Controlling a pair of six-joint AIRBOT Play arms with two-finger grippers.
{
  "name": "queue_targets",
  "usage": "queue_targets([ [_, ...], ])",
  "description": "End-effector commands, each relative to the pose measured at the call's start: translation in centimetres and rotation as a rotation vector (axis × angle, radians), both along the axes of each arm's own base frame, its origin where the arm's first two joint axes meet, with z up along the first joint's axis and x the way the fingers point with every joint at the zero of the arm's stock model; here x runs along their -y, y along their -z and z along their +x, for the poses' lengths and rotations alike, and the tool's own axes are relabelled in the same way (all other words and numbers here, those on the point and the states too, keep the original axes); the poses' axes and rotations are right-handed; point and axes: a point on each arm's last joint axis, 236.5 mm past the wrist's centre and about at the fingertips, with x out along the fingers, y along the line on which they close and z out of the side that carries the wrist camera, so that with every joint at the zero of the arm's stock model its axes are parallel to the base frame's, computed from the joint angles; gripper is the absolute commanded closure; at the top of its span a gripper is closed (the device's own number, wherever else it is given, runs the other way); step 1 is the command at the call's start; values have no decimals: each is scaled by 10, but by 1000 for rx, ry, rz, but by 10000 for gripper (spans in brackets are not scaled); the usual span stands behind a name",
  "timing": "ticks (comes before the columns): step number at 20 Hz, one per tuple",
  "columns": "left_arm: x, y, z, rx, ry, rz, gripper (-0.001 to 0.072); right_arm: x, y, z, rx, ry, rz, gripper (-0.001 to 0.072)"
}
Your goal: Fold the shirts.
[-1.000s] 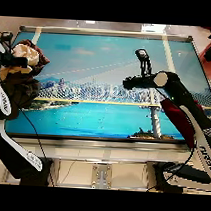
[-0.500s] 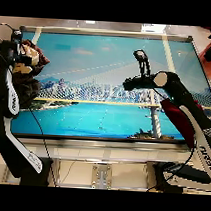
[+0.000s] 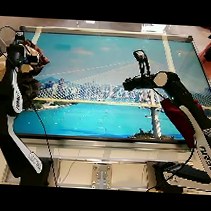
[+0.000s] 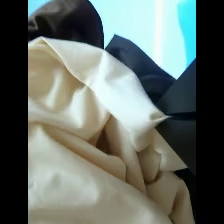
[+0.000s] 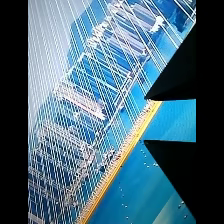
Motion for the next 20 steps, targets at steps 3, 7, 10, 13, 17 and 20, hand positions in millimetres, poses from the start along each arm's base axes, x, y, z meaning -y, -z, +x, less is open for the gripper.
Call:
queue_targets([
  [3, 150, -113, 7, 198, 263, -179, 699, 20, -27, 10, 103, 3, -92, 411],
  [7, 306, -247, -51, 400, 656, -306, 698, 93, -120, 13, 305, 164, -307, 411],
  [10, 378, -340, -123, 558, 832, -456, 699, 138, -186, -18, 427, 282, -376, 411],
  [13, 390, -378, -170, 589, 871, -524, 699, 158, -217, -50, 469, 322, -384, 410],
  [17, 373, -283, -178, 243, 766, -494, 699, 158, -209, -54, 449, 318, -383, 410],
  [20, 333, -147, -177, -131, 599, -363, 699, 151, -167, -52, 373, 318, -360, 410],
])
